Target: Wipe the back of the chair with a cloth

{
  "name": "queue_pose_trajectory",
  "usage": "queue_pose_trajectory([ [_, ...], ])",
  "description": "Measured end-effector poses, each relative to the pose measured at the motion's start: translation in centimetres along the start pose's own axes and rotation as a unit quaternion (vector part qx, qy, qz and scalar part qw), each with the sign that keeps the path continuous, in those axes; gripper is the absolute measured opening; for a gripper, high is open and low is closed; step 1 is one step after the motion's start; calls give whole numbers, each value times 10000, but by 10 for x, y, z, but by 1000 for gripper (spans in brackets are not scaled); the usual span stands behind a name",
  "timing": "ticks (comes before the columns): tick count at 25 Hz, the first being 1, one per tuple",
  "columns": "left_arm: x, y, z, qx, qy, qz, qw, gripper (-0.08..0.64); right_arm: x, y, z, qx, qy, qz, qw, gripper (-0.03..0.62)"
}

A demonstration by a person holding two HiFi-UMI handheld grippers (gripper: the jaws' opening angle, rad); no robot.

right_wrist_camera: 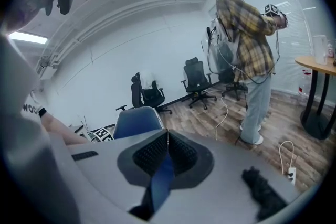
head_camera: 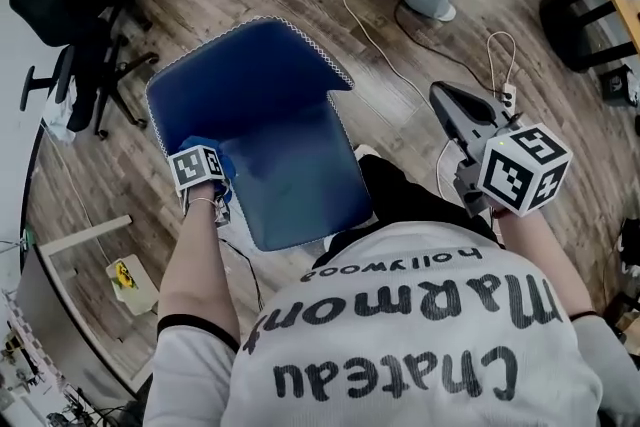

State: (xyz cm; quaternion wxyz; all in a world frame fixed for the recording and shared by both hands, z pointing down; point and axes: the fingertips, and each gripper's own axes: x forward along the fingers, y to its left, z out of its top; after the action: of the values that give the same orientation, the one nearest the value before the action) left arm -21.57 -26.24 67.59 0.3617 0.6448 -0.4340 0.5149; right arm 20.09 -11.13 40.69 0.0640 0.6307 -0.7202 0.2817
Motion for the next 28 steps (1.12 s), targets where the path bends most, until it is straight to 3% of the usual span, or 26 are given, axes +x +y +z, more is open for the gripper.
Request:
queue_pose_trajectory([
  [6, 9, -45, 38, 359, -158, -367, 9986, 38, 9, 4, -2, -124, 101, 3, 9999, 15],
  [12, 19, -151, 54, 1489, -243, -1125, 9821, 38, 6, 1, -6, -66, 79, -145, 9998, 15],
  [14, 18, -189, 56, 1944, -362, -1459, 9693, 38, 3, -1, -7, -22, 57, -212, 9998, 15],
  [18, 12, -247, 55, 2901, -651, -2007, 9334, 38, -4, -7, -13, 51, 52, -369, 9993, 15],
  [25, 0, -311, 34, 4025, -855, -2734, 8695, 38, -21, -22, -14, 141, 22, -609, 9980, 15],
  [26, -2, -315, 33, 4054, -907, -2772, 8664, 38, -21, -22, -14, 133, 42, -589, 9982, 15],
  [28, 0, -310, 33, 3974, -949, -2647, 8735, 38, -18, -18, -14, 99, 91, -512, 9986, 15],
])
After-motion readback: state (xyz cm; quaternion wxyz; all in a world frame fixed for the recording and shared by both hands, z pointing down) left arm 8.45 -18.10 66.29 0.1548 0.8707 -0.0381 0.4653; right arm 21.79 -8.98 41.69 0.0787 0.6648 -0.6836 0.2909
